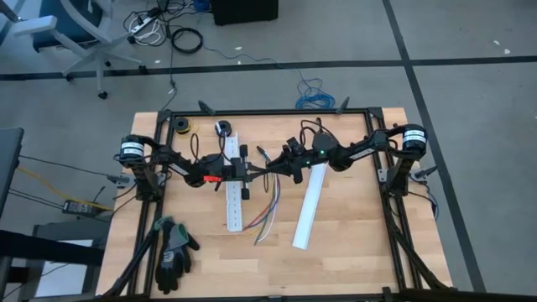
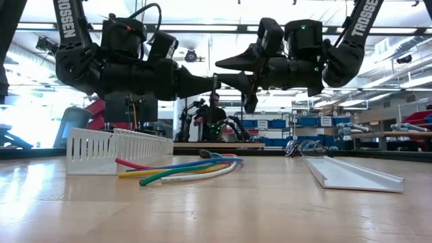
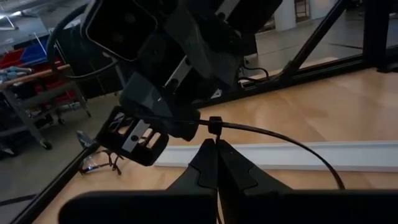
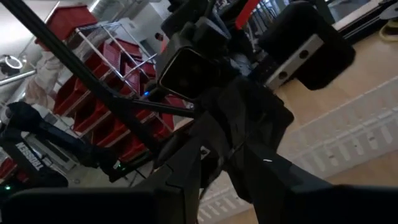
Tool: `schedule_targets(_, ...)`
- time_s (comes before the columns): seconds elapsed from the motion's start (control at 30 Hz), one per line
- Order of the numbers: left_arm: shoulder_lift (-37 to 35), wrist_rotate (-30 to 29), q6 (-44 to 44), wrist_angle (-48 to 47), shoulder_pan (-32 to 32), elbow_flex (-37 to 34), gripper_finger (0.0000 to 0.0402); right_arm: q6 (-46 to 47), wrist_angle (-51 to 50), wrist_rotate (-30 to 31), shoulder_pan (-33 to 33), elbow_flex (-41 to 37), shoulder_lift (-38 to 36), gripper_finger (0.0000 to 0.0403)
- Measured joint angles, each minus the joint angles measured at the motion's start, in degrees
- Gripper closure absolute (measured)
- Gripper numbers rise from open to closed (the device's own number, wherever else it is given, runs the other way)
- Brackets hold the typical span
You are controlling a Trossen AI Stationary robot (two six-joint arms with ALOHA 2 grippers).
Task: Ziptie cables
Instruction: Wrap the zip tie into the cable wires
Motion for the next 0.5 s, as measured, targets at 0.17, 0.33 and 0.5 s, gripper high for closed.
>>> schedule_targets(0.17,0.0,0.5,-0.2,-0.2,0.0,0.0,0.0401,0.0,-3.0,-0.5,0.0,1.7,0.0,0.0292)
schedule_targets(0.33,0.0,0.9,-0.4,-0.2,0.0,0.0,0.0401,-0.5,-8.1,-1.6,0.0,3.5,0.0,0.0302)
schedule_targets(0.5,0.0,1.0,-0.6,-0.3,0.0,0.0,0.0401,-2.8,-8.4,-1.8,0.0,3.8,0.0,0.0347)
